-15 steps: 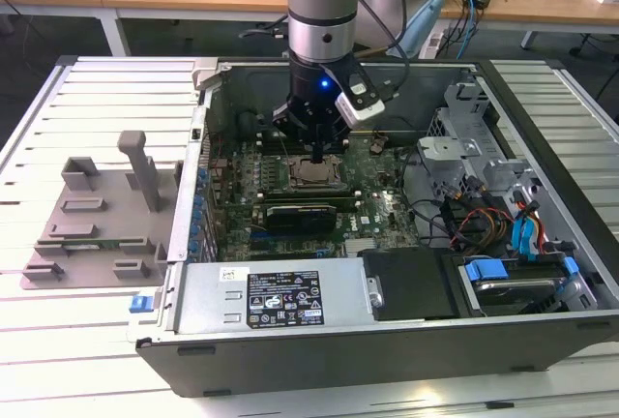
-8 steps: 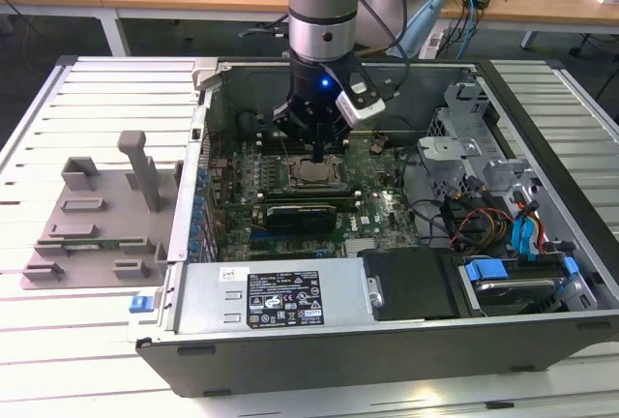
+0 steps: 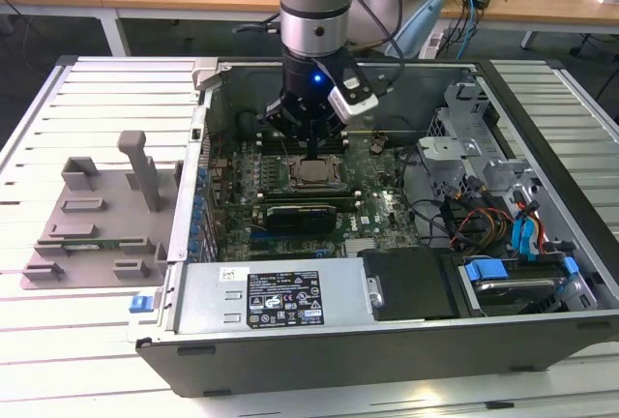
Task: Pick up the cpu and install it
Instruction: 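Install the first cpu locking lever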
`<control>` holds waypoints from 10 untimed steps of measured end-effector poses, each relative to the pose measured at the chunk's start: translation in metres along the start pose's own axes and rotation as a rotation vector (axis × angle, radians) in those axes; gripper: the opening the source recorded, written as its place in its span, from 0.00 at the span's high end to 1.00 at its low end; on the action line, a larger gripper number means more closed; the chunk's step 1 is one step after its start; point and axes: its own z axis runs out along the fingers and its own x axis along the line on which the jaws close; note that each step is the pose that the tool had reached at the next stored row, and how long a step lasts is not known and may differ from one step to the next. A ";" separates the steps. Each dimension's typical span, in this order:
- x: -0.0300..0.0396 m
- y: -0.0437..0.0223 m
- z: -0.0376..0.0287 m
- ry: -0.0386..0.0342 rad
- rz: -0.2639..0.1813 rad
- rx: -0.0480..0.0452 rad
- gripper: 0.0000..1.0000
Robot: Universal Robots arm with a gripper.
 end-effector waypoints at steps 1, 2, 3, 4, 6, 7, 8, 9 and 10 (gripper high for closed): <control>0.0040 0.0002 -0.0002 -0.0018 0.000 0.0000 0.89; 0.0133 0.0006 -0.0006 -0.0064 0.000 0.0002 0.89; 0.0170 0.0008 -0.0008 -0.0088 0.001 0.0004 0.89; 0.0200 0.0009 -0.0009 -0.0107 0.001 0.0005 0.89; 0.0325 0.0015 -0.0015 -0.0204 0.001 0.0003 0.89; 0.0326 0.0015 -0.0021 -0.0211 0.001 -0.0007 0.89; 0.0326 0.0014 -0.0037 -0.0214 0.001 -0.0009 0.89; 0.0325 0.0013 -0.0057 -0.0218 0.001 -0.0010 0.89; 0.0324 0.0012 -0.0086 -0.0222 0.001 -0.0021 0.89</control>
